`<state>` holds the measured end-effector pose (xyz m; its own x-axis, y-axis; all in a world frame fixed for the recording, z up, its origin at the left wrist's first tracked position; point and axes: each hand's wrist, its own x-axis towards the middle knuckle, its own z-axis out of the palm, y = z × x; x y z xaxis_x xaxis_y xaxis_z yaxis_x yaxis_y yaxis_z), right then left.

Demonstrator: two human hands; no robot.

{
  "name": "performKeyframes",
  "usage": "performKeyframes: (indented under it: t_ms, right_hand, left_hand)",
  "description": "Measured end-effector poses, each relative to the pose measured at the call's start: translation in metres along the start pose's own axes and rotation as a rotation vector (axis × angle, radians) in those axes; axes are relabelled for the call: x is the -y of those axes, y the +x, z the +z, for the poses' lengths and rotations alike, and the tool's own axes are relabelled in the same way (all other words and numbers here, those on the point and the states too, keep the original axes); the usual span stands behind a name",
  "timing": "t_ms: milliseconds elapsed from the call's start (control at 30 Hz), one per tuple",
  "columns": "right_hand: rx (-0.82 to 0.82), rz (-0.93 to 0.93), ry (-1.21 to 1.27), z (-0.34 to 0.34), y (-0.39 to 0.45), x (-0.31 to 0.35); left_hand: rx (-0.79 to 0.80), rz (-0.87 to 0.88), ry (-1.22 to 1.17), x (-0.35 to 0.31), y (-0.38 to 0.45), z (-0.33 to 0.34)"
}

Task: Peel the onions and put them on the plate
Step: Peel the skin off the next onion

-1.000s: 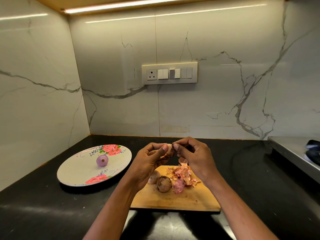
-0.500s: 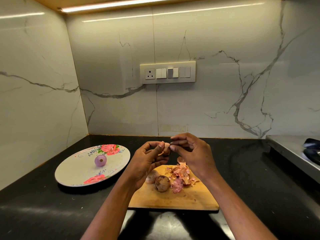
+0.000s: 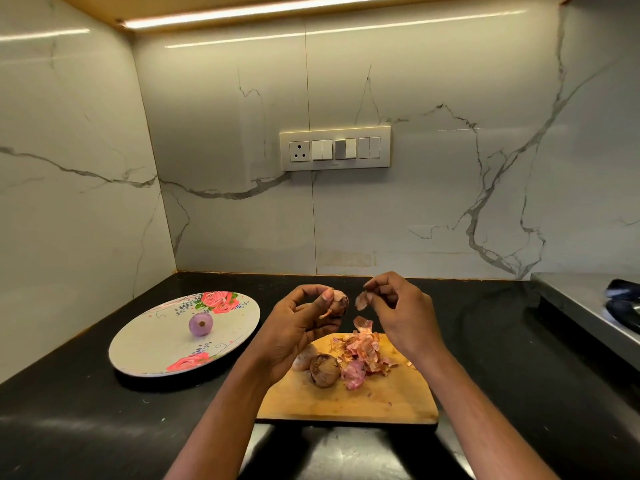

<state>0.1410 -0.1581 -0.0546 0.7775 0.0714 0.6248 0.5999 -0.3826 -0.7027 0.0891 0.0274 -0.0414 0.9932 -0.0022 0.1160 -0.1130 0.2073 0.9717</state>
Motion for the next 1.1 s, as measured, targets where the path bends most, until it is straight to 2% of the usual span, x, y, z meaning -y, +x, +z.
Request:
performKeyframes:
  t_ms: [167,233,500,733,933,1100]
  right_hand:
    - [0.270,0.025,0.180,-0.002,0.001,0.012]
    - [0.318,0.015,0.221,0.000,-0.001,0.017]
    - [0.202,-0.006,0.232,0.005,-0.003,0.010]
    - [0.083,0.003,0.207,0.009,-0.004,0.010]
    - [0.014,-0.049,0.111,0.015,-0.007,0.010]
    - [-0.021,-0.098,0.027,0.017,-0.009,0.012]
  left_hand:
    - [-0.056,0.000,0.002,0.001,0.003,-0.002]
    - [-0.042,-0.015,-0.002,0.002,0.003,-0.003]
    - [-0.059,-0.021,0.020,0.001,0.003,-0.002]
    - [-0.011,-0.012,0.013,-0.001,0.001,-0.001]
    - [-0.014,-0.009,0.026,-0.001,-0.002,0.001]
    - [0.048,0.000,-0.032,-0.001,-0.003,0.003]
